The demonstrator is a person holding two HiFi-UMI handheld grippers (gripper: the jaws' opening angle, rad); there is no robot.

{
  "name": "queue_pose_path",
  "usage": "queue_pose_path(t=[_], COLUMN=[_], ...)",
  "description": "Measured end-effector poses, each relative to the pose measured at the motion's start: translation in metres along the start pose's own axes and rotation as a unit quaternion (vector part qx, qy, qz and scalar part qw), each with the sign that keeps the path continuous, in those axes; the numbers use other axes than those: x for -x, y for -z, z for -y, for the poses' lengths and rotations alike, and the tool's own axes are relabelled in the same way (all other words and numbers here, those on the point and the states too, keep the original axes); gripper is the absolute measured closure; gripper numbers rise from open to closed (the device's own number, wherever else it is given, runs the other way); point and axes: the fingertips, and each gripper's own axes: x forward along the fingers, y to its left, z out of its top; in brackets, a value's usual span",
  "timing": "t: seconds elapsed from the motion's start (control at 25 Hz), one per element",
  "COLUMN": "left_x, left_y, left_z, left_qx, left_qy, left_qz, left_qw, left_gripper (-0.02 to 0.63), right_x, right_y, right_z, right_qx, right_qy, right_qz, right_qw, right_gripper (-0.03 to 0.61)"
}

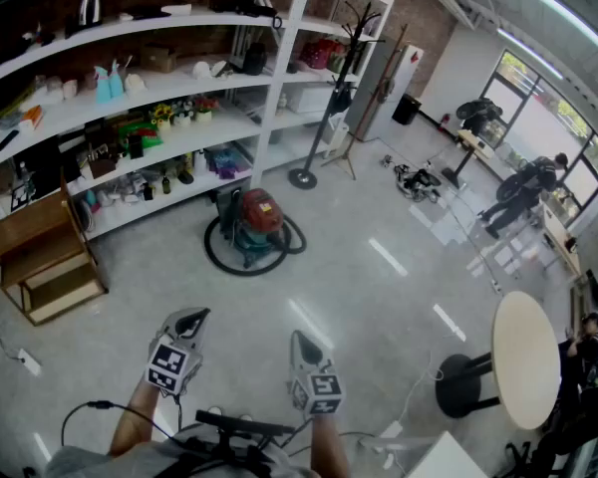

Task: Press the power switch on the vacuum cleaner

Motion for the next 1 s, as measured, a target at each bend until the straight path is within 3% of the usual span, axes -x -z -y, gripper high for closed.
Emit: queue_pose_path(t=[1.0], left_x=[0.020], left_y=[0.010], left_z=[-0.054], left_qx=[0.004], left_qy=[0.003], left_qz=[0.003], left_qw=[1.0000], left_gripper=[0.607], right_x=[-0.022], right_y=[0.010], right_z=[-0.041], right_qx=[0.000], right_qy=[0.024], right_qz=[0.005], right_qw=[1.000], right_gripper=[0.566])
